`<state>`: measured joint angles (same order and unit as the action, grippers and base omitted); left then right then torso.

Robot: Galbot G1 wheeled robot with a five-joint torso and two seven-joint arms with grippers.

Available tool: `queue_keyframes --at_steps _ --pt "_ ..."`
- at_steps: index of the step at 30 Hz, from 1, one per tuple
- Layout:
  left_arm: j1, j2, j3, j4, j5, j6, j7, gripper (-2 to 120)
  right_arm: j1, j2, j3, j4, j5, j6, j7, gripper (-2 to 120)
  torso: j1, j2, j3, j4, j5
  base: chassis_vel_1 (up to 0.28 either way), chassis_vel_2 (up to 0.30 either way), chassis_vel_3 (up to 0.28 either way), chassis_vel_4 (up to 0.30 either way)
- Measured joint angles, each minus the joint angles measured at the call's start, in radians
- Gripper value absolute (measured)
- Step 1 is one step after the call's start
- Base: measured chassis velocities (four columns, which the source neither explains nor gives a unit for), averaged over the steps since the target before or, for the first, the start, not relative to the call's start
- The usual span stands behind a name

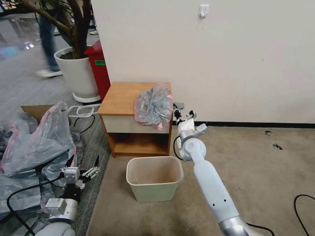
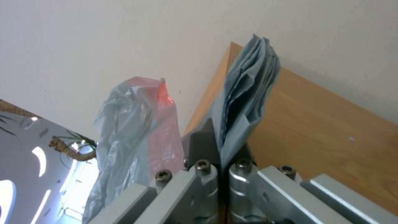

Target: Pick up the garbage bag from the table and place it over the trash can.

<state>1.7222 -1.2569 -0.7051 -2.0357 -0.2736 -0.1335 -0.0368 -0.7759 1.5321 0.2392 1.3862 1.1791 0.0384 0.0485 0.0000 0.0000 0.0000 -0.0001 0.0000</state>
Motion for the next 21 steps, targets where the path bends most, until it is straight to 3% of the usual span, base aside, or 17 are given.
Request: queue_keyframes --at_steps 17,21 --pt "0.000 -0.003 0.005 0.004 0.001 -0.001 0.000 100 -0.013 -0.007 -0.003 0.045 -0.001 0.002 0.003 0 0.000 0.000 0.000 0.0002 0.0001 0.000 0.000 0.000 0.000" --pt "0.000 -0.006 0.007 0.005 0.002 -0.002 0.000 100 -0.050 -0.035 -0.041 0.124 -0.006 -0.005 0.053 0 0.000 0.000 0.000 0.0001 0.0001 0.000 0.000 0.000 0.000"
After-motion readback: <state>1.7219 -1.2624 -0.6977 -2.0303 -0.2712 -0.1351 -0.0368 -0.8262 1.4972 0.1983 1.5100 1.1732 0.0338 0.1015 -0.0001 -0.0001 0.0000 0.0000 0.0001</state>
